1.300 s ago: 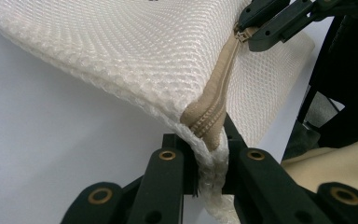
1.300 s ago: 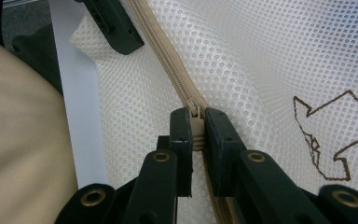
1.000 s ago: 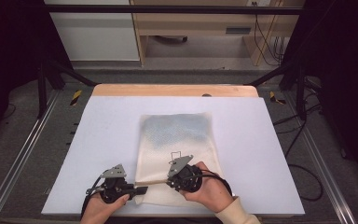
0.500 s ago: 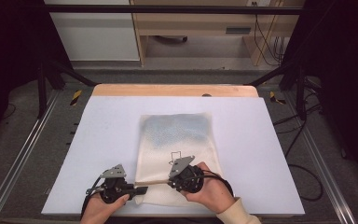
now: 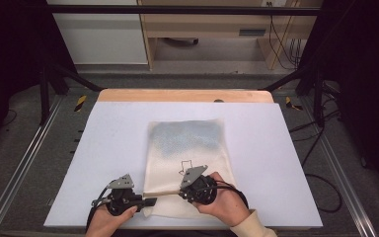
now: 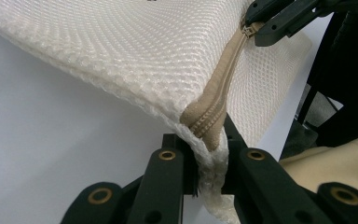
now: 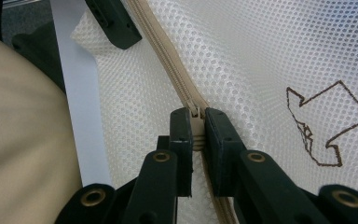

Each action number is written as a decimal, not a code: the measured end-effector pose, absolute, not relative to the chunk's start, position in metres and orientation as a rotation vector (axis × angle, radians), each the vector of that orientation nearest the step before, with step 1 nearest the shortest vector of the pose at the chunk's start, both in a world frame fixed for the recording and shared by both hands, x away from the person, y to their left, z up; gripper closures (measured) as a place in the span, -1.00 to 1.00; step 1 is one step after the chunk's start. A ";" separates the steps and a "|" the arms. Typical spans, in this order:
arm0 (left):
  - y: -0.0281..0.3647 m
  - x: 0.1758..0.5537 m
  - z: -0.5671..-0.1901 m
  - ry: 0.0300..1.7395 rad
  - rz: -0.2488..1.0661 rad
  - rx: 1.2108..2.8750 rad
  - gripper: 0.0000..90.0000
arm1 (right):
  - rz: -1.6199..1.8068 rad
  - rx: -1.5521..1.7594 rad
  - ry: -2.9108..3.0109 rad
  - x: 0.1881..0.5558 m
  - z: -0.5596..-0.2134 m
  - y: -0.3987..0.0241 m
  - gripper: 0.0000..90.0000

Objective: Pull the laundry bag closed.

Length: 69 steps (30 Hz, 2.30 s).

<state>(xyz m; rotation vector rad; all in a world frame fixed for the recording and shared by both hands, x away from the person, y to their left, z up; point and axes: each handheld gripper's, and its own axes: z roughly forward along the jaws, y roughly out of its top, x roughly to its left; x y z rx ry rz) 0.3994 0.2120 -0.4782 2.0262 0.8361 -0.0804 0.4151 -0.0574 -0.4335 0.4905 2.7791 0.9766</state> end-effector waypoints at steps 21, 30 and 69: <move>0.213 0.399 -0.478 0.837 -0.079 2.023 0.84 | 0.965 0.500 2.781 0.416 -0.433 -0.060 0.83; 0.212 0.398 -0.478 0.832 -0.078 2.026 0.84 | 0.969 0.533 2.768 0.413 -0.434 -0.070 0.83; 0.212 0.397 -0.477 0.827 -0.075 2.035 0.84 | 0.990 0.618 2.748 0.408 -0.439 -0.092 0.83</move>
